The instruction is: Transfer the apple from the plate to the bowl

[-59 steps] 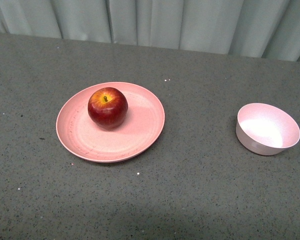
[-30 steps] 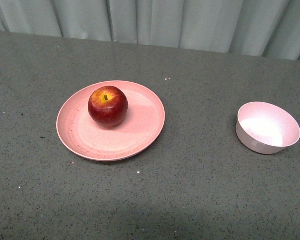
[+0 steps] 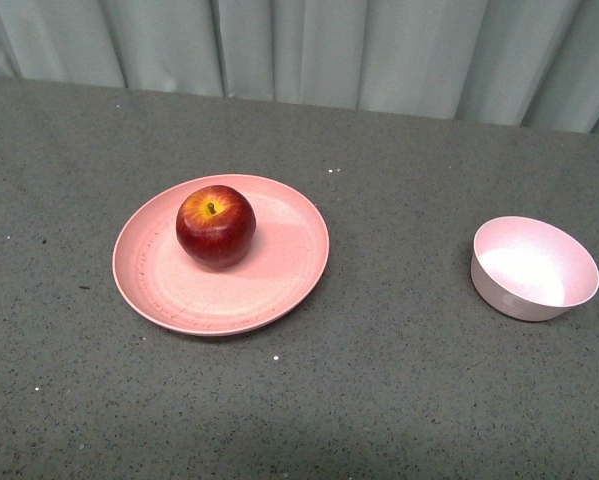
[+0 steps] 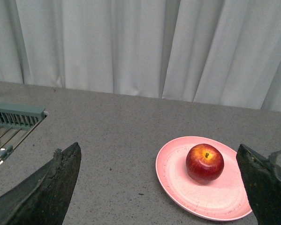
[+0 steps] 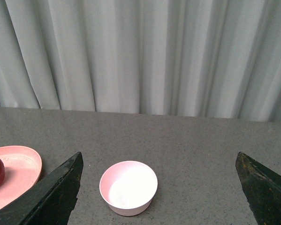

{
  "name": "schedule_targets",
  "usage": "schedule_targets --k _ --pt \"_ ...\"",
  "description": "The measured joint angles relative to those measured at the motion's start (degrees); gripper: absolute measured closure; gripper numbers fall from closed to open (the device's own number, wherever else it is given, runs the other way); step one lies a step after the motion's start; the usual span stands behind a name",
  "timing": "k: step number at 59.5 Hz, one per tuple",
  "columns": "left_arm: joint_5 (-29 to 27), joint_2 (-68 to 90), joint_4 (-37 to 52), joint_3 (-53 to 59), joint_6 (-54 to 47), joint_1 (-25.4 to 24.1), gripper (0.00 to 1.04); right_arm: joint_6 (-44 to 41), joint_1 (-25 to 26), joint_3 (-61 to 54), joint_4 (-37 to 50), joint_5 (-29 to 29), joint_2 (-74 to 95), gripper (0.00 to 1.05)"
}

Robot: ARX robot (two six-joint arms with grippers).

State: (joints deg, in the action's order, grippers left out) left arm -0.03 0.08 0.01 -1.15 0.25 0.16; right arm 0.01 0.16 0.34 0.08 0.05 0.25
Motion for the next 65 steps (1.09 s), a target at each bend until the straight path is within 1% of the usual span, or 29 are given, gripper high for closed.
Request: schedule_targets --k 8,10,11,12,13,15,17,18,21,24,29,36,41,46,55,65 --pt "0.0 0.0 0.0 0.0 0.0 0.0 0.07 0.0 0.0 0.0 0.02 0.0 0.04 0.09" --pt "-0.04 0.0 0.0 0.0 0.02 0.0 0.07 -1.22 0.52 0.39 2.82 1.55 2.97 0.09" --pt "-0.13 0.0 0.0 0.0 0.0 0.0 0.07 -2.23 1.05 1.16 6.29 3.26 7.06 0.09" --pt "-0.15 0.02 0.0 0.0 0.02 0.0 0.07 -2.73 1.38 1.88 8.24 3.69 9.64 0.09" --pt "-0.11 0.0 0.0 0.0 0.0 0.0 0.07 -4.15 1.99 4.87 14.21 4.57 18.45 0.09" --pt "0.07 -0.04 0.0 0.0 0.0 0.0 0.07 -6.32 2.45 10.64 23.85 4.2 33.31 0.09" --pt "0.04 -0.02 0.0 0.0 0.0 0.0 0.07 -8.28 2.47 13.99 31.65 2.93 45.46 0.09" --pt "0.04 -0.02 0.0 0.0 0.0 -0.02 0.07 -8.46 2.56 14.64 33.88 2.89 49.35 0.09" --pt "0.02 -0.04 0.0 0.0 0.0 -0.02 0.07 -8.26 3.06 13.27 36.06 3.45 57.75 0.09" --pt "-0.17 0.04 0.0 0.0 0.0 -0.02 0.07 -8.33 3.08 10.82 36.11 3.67 60.02 0.09" --pt "-0.13 0.02 0.0 0.0 0.0 0.0 0.07 -8.83 3.19 10.91 37.81 3.56 63.04 0.09" --pt "-0.04 0.0 0.0 0.0 0.0 0.0 0.07 -8.83 2.97 14.69 37.03 4.68 68.87 0.09" --pt "-0.04 0.0 0.0 0.0 0.0 -0.02 0.07 -9.77 0.87 21.53 32.24 6.16 79.3 0.09" --pt "-0.04 0.0 0.0 0.0 0.0 0.0 0.07 -11.02 -1.01 26.34 29.24 6.6 85.57 0.09" --pt "-0.04 0.0 0.0 0.0 0.0 -0.02 0.07 -13.31 -4.44 36.74 16.61 7.37 95.49 0.09" --pt "-0.04 0.0 0.0 0.0 0.0 0.0 0.07 -15.93 -6.78 43.19 12.61 7.21 104.98 0.09"
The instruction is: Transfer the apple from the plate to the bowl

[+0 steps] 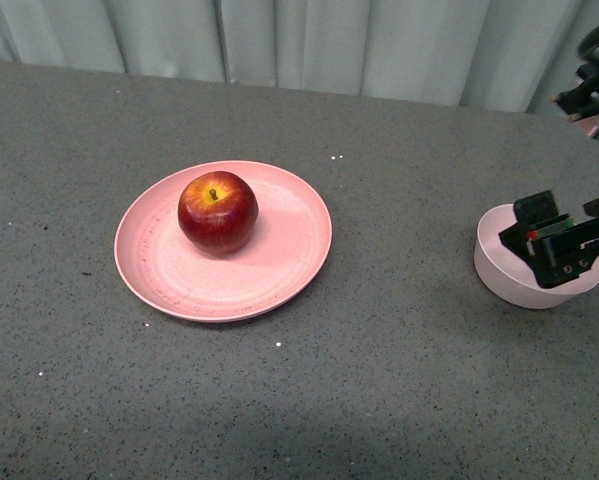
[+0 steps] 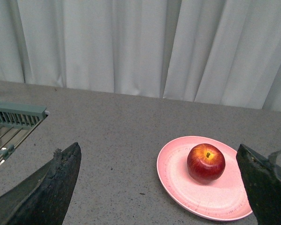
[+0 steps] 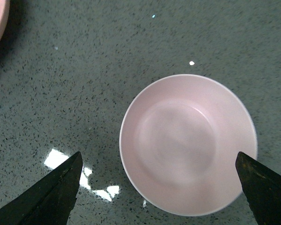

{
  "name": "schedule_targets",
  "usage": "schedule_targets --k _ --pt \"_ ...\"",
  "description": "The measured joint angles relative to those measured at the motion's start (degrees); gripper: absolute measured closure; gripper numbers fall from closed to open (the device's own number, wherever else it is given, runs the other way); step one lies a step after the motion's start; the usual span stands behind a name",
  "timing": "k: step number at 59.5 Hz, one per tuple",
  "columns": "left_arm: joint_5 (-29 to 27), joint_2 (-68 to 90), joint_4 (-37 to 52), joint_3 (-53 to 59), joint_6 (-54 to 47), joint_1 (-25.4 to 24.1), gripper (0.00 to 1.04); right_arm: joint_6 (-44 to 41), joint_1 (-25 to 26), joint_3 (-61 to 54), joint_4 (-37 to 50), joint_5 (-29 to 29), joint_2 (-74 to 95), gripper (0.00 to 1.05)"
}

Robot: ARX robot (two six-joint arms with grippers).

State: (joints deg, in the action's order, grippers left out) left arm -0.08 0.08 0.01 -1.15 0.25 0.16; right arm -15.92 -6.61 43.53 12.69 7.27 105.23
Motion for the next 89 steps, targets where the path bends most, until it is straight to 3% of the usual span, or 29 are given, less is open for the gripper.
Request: schedule_targets --k 16,53,65,89 --pt "0.0 0.0 0.0 0.0 0.0 0.0 0.07 -2.93 -2.93 8.81 -3.61 -0.52 13.38 0.1" --pt "0.0 0.0 0.0 0.0 0.0 0.0 0.07 -4.11 -3.45 11.89 -5.2 -2.23 15.63 1.04" --pt "0.0 0.0 0.0 0.0 0.0 -0.02 0.07 -3.34 -5.27 11.1 -4.98 0.07 13.18 1.04" --pt "-0.02 0.0 0.0 0.0 0.0 -0.02 0.07 3.06 -14.88 15.82 -7.13 2.91 12.68 1.04"
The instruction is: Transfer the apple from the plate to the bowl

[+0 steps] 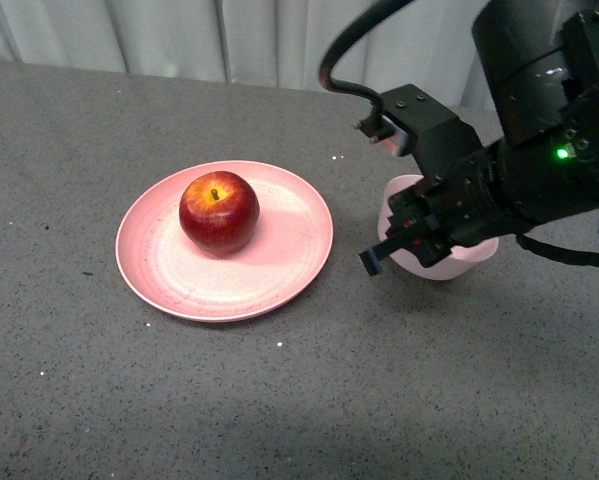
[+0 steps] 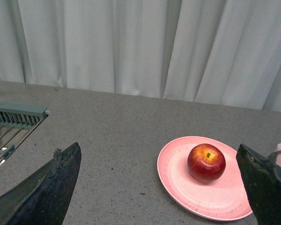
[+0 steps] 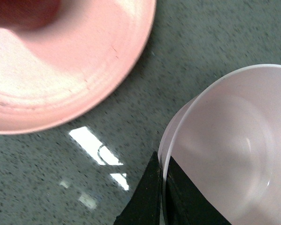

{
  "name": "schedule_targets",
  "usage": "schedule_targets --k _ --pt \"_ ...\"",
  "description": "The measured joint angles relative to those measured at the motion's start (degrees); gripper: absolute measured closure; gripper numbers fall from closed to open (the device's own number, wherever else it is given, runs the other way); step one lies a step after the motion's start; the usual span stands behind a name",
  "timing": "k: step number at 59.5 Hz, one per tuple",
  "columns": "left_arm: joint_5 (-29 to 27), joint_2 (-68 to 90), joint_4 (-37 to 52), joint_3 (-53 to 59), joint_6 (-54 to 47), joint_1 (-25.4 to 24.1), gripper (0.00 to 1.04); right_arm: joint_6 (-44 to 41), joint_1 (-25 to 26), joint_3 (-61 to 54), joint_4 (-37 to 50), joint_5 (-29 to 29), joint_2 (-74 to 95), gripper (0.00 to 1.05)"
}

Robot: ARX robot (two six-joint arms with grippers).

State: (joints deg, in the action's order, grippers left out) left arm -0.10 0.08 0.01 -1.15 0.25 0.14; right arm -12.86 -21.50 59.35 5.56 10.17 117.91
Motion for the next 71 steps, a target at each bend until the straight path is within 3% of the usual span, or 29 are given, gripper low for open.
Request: schedule_targets --k 23,48,60,71 --pt "0.0 0.0 0.0 0.0 -0.02 0.02 0.07 2.86 -2.86 3.5 -0.5 -0.13 4.63 1.04" --pt "0.0 0.0 0.0 0.0 0.0 0.02 0.07 4.96 -2.58 1.46 2.84 -0.04 2.73 0.43" --pt "0.0 0.0 0.0 0.0 0.0 0.0 0.07 7.06 -0.87 -5.11 9.55 -3.89 -6.43 0.11" --pt "0.0 0.0 0.0 0.0 0.0 0.0 0.07 8.15 2.14 -13.55 15.21 -8.72 -16.55 0.1"
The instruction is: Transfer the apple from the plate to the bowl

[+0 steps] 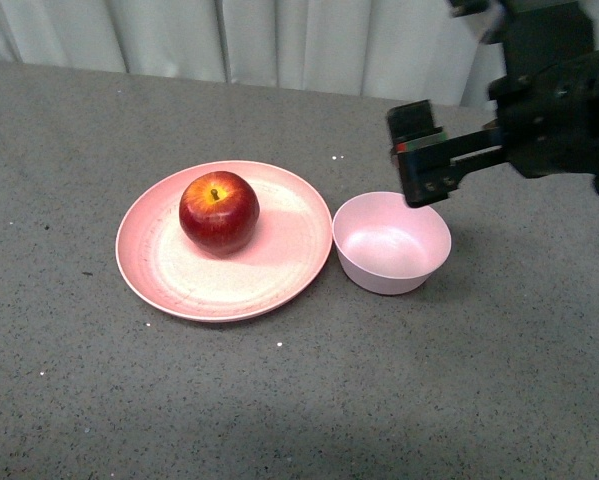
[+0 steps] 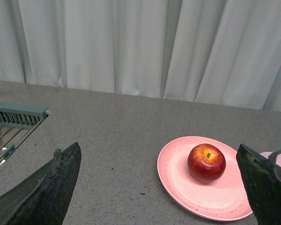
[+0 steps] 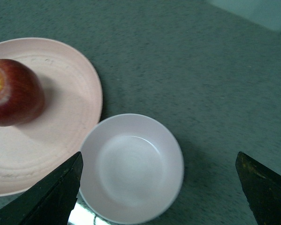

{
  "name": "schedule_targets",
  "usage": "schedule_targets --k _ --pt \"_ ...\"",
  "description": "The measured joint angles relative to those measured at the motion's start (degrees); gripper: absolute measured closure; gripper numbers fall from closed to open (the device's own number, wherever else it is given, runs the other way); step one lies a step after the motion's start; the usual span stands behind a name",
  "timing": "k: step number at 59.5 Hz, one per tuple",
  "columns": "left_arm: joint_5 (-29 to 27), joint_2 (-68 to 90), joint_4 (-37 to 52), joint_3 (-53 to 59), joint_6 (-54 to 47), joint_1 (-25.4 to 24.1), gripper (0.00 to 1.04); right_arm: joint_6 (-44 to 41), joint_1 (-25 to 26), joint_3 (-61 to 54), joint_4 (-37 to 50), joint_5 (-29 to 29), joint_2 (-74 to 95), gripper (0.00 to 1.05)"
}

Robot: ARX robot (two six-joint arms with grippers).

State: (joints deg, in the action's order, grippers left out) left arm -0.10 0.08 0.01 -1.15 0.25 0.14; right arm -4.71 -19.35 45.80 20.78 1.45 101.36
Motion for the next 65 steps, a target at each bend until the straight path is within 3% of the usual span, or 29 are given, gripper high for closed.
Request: schedule_targets --k 7,19,24,27,31,32,33,38,45,65 --pt "0.0 0.0 0.0 0.0 0.0 0.02 0.07 -0.15 2.47 -7.98 6.21 -5.31 -7.3 0.09" --pt "0.0 0.0 0.0 0.0 0.0 0.0 0.07 1.16 7.23 -20.68 12.83 -8.66 -21.88 0.1" --pt "0.02 0.0 0.0 0.0 0.0 0.02 0.07 2.84 8.79 -28.61 32.48 -11.74 -21.42 0.24" --pt "0.09 -0.09 0.0 0.0 0.0 0.02 0.07 3.23 9.53 -31.98 39.91 -11.28 -21.42 0.33" --pt "0.09 0.02 -0.02 0.0 0.0 0.02 0.07 3.54 10.34 -34.07 42.99 -10.32 -23.65 0.44" --pt "0.09 0.04 -0.02 0.0 0.0 0.02 0.07 3.61 10.6 -34.51 43.01 -10.03 -24.63 0.48" --pt "0.07 0.0 -0.02 0.0 0.0 0.02 0.07 3.89 13.35 -39.98 37.66 -7.21 -35.91 0.9" --pt "0.07 0.0 -0.02 0.0 0.0 0.02 0.07 3.87 14.14 -41.22 35.34 -6.58 -39.52 1.04" --pt "0.07 0.0 -0.02 0.0 0.0 0.0 0.07 4.09 17.68 -42.77 30.71 -2.01 -45.81 1.04" --pt "0.04 0.0 -0.02 0.0 0.0 0.02 0.07 4.11 19.21 -45.13 18.84 -1.57 -60.33 1.04"
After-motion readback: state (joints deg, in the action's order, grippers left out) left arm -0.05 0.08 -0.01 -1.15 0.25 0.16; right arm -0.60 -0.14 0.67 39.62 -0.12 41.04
